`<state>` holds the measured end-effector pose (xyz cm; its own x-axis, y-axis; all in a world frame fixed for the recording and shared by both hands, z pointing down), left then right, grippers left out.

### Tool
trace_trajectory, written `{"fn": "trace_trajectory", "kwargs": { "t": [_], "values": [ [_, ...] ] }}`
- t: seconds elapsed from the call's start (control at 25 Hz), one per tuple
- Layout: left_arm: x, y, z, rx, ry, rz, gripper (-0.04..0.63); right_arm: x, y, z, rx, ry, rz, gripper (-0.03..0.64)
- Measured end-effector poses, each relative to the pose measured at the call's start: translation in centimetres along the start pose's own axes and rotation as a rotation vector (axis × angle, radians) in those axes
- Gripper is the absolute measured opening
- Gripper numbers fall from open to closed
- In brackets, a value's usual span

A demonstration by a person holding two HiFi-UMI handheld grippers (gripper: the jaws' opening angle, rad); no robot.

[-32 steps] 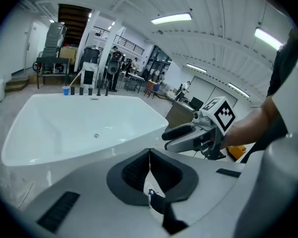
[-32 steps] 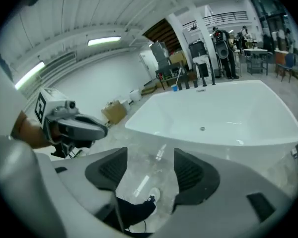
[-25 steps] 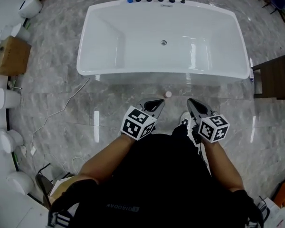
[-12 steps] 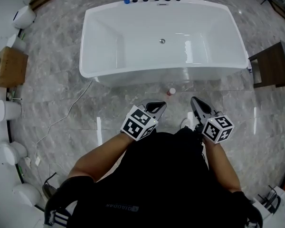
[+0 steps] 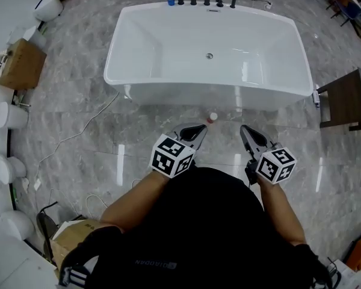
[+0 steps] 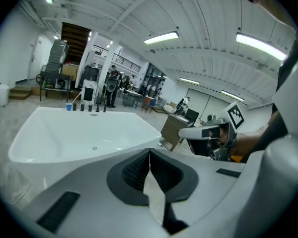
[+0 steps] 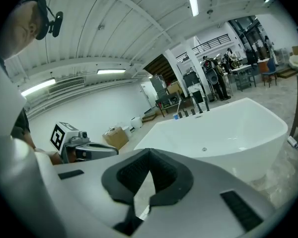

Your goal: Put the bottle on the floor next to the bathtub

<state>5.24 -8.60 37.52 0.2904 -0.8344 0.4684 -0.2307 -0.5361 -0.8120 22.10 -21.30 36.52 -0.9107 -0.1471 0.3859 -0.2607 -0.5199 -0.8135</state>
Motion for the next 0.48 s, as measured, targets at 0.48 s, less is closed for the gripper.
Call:
{"fn": "trace_trajectory", "kwargs": {
  "t": [0.48],
  "values": [
    [-0.1,-4.0,11.4,-0.032,0.142,0.083,0.017,-9.7,-4.6,2.1,0.033,0.144,-0.03,0.035]
  ]
}}
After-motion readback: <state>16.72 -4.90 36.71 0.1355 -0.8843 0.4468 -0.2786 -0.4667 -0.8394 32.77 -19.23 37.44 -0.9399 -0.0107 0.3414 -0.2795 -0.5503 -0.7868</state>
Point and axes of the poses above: the fingertips, and each gripper's own axes: x forward along the fingers, z to its right, y out of its top, the point moved 7 cm from there along -x, backward along the fingers, and after that the axes turned 1 degree about -y, right-handed, at the moved point
